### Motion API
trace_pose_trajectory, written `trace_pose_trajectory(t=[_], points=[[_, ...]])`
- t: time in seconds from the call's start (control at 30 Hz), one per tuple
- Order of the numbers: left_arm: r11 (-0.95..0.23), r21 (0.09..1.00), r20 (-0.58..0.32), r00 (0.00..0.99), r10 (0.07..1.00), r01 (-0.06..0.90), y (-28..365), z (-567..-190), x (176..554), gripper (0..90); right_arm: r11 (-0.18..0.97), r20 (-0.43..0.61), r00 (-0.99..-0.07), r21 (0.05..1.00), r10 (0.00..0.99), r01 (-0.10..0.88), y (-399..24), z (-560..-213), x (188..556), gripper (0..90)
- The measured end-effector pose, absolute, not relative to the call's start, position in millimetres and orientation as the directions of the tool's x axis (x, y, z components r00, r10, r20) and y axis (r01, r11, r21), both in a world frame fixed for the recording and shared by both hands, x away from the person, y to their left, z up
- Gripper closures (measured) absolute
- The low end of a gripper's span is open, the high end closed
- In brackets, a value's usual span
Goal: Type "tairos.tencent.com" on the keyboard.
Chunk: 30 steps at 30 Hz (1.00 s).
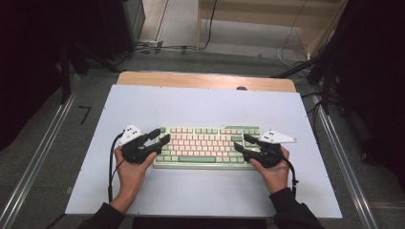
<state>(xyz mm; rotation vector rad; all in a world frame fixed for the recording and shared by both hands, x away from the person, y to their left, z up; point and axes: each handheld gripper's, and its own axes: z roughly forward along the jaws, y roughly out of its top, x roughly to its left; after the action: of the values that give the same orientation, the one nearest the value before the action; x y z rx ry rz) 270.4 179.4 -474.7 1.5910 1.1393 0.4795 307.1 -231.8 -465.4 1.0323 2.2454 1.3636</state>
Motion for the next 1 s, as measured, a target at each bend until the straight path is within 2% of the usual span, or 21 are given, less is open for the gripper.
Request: trace_pose_trajectory(t=[0.2, 0.33, 0.63, 1.0], points=[[0.019, 0.905, -0.214, 0.415, 0.884, 0.425, 192.1, -472.9, 258.4, 33.8, 0.234, 0.095, -0.621, 0.873, 0.778, 0.428, -275.5, -461.1, 294.4, 35.9], [0.018, 0.902, -0.203, 0.387, 0.9, 0.432, 203.4, -473.3, 250.2, 29.6, 0.209, 0.09, -0.563, 0.871, 0.821, 0.444, -303.1, -460.4, 285.1, 33.5], [0.018, 0.883, -0.18, 0.303, 0.936, 0.47, 233.6, -479.1, 234.7, 28.6, 0.158, 0.089, -0.452, 0.862, 0.888, 0.482, -351.8, -464.5, 267.5, 33.8], [0.035, 0.865, -0.185, 0.253, 0.95, 0.501, 255.8, -485.6, 225.4, 29.4, 0.114, 0.101, -0.373, 0.851, 0.922, 0.513, -376.6, -469.3, 261.1, 33.7]])
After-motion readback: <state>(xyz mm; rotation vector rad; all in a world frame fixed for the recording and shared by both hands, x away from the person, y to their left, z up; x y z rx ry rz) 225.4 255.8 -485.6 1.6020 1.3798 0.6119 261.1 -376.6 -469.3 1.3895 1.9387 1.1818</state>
